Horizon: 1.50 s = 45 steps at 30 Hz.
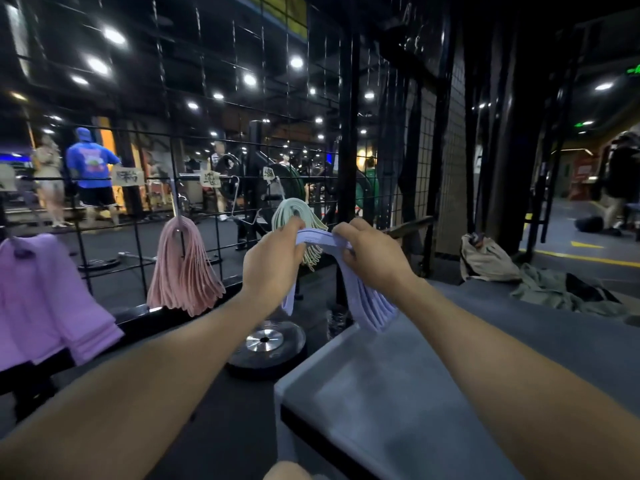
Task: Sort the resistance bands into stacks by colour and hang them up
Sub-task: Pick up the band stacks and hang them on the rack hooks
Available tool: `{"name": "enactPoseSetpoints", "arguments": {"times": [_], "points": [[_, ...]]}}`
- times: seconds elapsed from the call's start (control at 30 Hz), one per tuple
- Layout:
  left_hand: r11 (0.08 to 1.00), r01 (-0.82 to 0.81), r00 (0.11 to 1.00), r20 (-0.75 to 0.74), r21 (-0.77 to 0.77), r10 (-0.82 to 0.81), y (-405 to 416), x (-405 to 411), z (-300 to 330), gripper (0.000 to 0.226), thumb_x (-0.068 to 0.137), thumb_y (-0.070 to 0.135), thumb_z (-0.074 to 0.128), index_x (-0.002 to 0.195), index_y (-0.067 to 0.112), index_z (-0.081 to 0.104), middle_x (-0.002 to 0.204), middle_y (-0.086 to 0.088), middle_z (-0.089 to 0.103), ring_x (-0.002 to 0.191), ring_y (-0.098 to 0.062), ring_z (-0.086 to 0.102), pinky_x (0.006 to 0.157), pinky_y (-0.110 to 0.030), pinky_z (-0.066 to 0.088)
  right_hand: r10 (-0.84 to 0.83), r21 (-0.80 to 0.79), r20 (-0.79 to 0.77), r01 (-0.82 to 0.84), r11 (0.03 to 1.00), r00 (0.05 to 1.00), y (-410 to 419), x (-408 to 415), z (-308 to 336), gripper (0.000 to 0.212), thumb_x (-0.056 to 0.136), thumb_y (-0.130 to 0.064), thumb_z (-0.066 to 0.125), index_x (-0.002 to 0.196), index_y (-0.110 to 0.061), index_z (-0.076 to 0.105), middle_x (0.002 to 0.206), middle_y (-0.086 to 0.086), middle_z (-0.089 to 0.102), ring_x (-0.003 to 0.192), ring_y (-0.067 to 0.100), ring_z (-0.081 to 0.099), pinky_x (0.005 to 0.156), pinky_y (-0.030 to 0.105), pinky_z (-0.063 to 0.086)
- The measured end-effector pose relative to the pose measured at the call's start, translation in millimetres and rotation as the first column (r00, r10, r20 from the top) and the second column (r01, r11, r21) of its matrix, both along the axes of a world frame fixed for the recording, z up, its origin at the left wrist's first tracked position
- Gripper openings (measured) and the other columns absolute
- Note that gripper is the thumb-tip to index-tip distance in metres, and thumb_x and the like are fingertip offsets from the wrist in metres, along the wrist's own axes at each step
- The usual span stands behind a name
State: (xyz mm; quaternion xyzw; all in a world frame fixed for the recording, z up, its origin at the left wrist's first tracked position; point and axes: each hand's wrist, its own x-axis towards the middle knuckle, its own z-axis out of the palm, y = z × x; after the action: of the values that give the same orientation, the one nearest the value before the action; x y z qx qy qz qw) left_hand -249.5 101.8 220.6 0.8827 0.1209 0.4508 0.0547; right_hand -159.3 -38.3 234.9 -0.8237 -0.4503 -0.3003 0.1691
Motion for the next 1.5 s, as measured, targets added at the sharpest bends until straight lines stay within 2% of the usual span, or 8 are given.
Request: {"name": "enactPoseSetpoints", "arguments": {"times": [0.3,0.47,0.77,0.93,1.07,1.2,1.37,1.5], "points": [[0.983,-0.173,0.983,-0.056,0.057,0.177,53.7,-2.8,41.8,0.018,0.095,0.023,0.049,0.113,0.021,0.049,0.075,-0.001,0.061,0.061,-0.022,0.055,0.057,-0.03,0.044,0.174,0.177,-0.106,-0.153,0.972,0.979,74.4,20.9,13.6,0.031,0.094,-0.013,0.047,0.123,-0.02,0.052,0.116,0.005,0.052,0.093,0.029,0.056,0.073,0.044,0.049],[0.96,-0.254,0.962,-0.069,0.117,0.263,80.2,19.7,74.9,0.015,0.092,0.022,0.052,0.106,0.022,0.057,0.089,-0.004,0.067,0.073,-0.028,0.062,0.063,-0.035,0.052,0.283,0.338,-0.143,-0.222,0.914,0.948,111.5,41.1,24.1,0.027,0.091,-0.01,0.048,0.114,-0.021,0.057,0.102,0.006,0.055,0.086,0.025,0.057,0.073,0.042,0.049],[0.913,-0.348,0.924,-0.089,0.211,0.373,110.7,62.9,91.4,0.014,0.087,0.014,0.055,0.097,0.021,0.062,0.094,-0.004,0.064,0.08,-0.03,0.061,0.06,-0.031,0.039,0.299,0.377,-0.235,-0.197,0.905,0.925,162.3,86.1,30.5,0.023,0.092,-0.012,0.049,0.113,-0.018,0.058,0.102,0.004,0.054,0.085,0.019,0.052,0.069,0.029,0.036],[0.886,-0.396,0.901,-0.085,0.242,0.426,122.7,67.4,90.1,0.015,0.086,0.007,0.055,0.091,0.019,0.063,0.087,-0.005,0.066,0.07,-0.026,0.06,0.051,-0.027,0.038,0.327,0.406,-0.234,-0.214,0.888,0.915,184.6,87.8,24.1,0.02,0.091,-0.011,0.05,0.108,-0.017,0.059,0.101,0.008,0.059,0.086,0.025,0.06,0.073,0.039,0.052],[0.861,-0.408,0.885,-0.099,0.305,0.455,118.9,65.0,92.6,0.017,0.084,0.004,0.055,0.092,0.015,0.064,0.088,-0.006,0.066,0.075,-0.029,0.061,0.061,-0.03,0.04,0.379,0.458,-0.244,-0.239,0.857,0.892,190.4,85.2,21.5,0.019,0.088,-0.008,0.051,0.105,-0.013,0.06,0.099,0.008,0.06,0.084,0.023,0.058,0.07,0.034,0.048],[0.874,-0.405,0.887,-0.115,0.268,0.447,117.2,57.5,88.4,0.014,0.083,0.003,0.054,0.089,0.013,0.062,0.084,-0.009,0.065,0.072,-0.029,0.058,0.058,-0.032,0.04,0.377,0.464,-0.207,-0.248,0.85,0.903,190.5,79.8,17.1,0.022,0.088,-0.01,0.052,0.108,-0.014,0.061,0.1,0.008,0.06,0.085,0.021,0.055,0.07,0.03,0.04],[0.922,-0.348,0.929,-0.072,0.169,0.364,120.5,48.9,73.9,0.009,0.085,0.014,0.061,0.094,0.015,0.062,0.09,-0.005,0.066,0.081,-0.028,0.061,0.07,-0.034,0.048,0.335,0.41,-0.141,-0.253,0.876,0.932,187.2,71.6,11.6,0.022,0.094,-0.015,0.047,0.111,-0.017,0.061,0.1,0.007,0.056,0.086,0.025,0.059,0.066,0.03,0.044],[0.943,-0.321,0.946,-0.019,0.087,0.324,122.0,43.7,60.1,0.02,0.087,0.016,0.064,0.106,0.014,0.062,0.104,-0.006,0.066,0.09,-0.024,0.062,0.082,-0.038,0.051,0.315,0.351,-0.103,-0.261,0.899,0.944,183.2,66.3,10.1,0.028,0.098,-0.015,0.041,0.12,-0.017,0.058,0.107,0.007,0.055,0.093,0.022,0.057,0.067,0.024,0.032]]}}
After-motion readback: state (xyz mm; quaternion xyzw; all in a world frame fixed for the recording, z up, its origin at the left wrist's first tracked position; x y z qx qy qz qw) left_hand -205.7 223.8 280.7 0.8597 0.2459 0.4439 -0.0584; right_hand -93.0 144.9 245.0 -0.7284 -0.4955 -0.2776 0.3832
